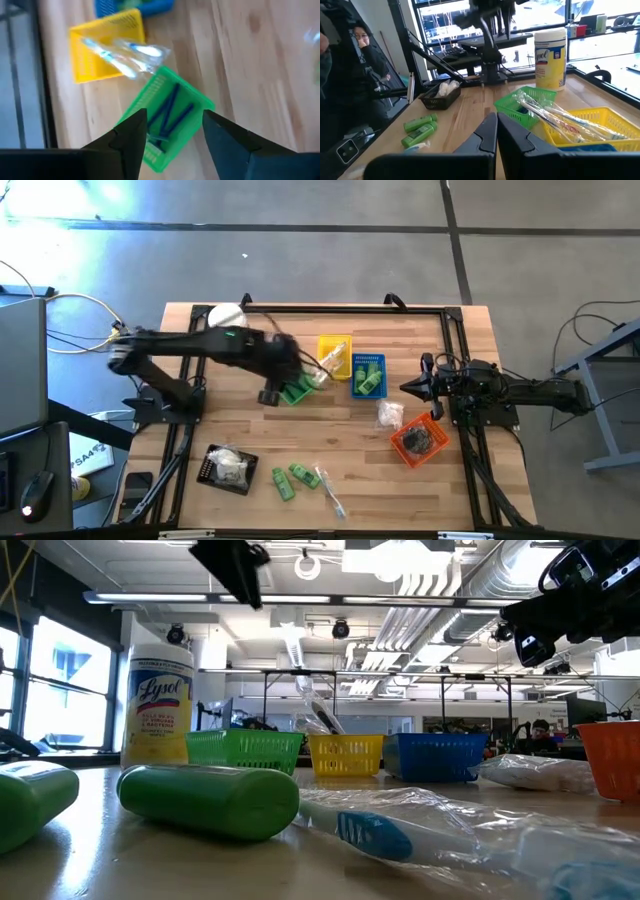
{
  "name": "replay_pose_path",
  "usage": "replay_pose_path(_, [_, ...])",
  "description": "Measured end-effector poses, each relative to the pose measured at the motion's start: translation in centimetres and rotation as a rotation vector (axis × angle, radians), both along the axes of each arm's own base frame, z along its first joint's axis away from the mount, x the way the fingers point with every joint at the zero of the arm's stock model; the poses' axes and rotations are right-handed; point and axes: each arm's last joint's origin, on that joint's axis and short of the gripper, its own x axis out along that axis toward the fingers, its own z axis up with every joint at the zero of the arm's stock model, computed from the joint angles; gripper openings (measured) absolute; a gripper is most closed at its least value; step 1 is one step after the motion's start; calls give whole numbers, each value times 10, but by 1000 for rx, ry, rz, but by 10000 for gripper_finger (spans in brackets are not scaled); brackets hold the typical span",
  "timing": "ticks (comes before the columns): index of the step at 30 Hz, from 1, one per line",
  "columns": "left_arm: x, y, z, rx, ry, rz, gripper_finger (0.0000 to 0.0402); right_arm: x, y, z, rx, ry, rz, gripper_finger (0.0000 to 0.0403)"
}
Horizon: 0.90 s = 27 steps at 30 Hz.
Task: Pick & Place Travel size toiletries
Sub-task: Put the cotton pack into the black basket
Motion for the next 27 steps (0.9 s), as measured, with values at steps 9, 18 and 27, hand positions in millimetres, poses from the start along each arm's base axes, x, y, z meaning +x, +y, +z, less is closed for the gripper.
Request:
replay_pose_path(9, [-80, -7, -26, -227, -561, -39, 72, 0, 0, 0, -4, -1, 0, 4])
replay_pose_path(18, [-114, -7, -109, -305, -874, -6, 13, 0, 0, 1, -21, -10, 7, 4])
replay_pose_path(27, [-122, -5, -140, -257, -943, -2, 2, 0, 0, 1, -29, -9, 16, 4])
